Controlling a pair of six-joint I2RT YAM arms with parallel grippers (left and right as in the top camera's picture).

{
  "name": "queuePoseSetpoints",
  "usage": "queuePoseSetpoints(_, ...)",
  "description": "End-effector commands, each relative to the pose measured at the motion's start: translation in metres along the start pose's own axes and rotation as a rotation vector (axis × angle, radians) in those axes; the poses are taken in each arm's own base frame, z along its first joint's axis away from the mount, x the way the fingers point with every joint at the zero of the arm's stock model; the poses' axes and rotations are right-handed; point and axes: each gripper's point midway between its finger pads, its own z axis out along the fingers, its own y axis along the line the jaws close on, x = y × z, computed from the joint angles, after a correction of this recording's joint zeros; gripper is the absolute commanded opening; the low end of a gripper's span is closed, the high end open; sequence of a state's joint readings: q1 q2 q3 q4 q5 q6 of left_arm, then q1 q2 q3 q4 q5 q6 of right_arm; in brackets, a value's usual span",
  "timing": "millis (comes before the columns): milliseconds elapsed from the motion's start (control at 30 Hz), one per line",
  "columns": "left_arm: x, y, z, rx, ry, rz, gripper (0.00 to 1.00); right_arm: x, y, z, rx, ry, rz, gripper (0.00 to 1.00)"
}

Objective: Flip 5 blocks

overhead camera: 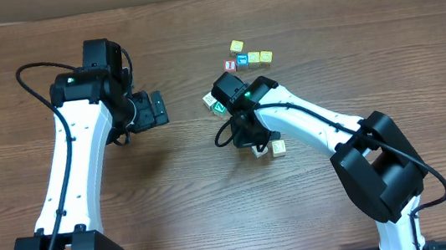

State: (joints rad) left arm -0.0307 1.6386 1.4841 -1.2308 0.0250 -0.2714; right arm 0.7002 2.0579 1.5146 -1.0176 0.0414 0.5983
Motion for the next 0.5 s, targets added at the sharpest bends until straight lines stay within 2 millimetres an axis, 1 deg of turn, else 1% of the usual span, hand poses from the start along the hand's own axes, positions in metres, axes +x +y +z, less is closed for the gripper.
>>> queuePoseSetpoints(0,-0.0067,0.0007,-0.0027,-0.003,-0.016,-0.018,1.00,-0.0007,-0.0020,-0.0144,-0.008,-0.025,0.002,0.06)
queuePoseSetpoints(300,-0.0067,0.0007,-0.0027,-0.003,-0.016,-0.018,1.00,-0.0006,-0.0020,-0.0147,-0.008,-0.025,0.009,0.07)
queuePoseSetpoints(467,-0.0067,0.0007,-0.0027,-0.003,-0.016,-0.018,1.00,-0.0046,0.0008,-0.0235,-0.013,-0.031,0.010,0.07)
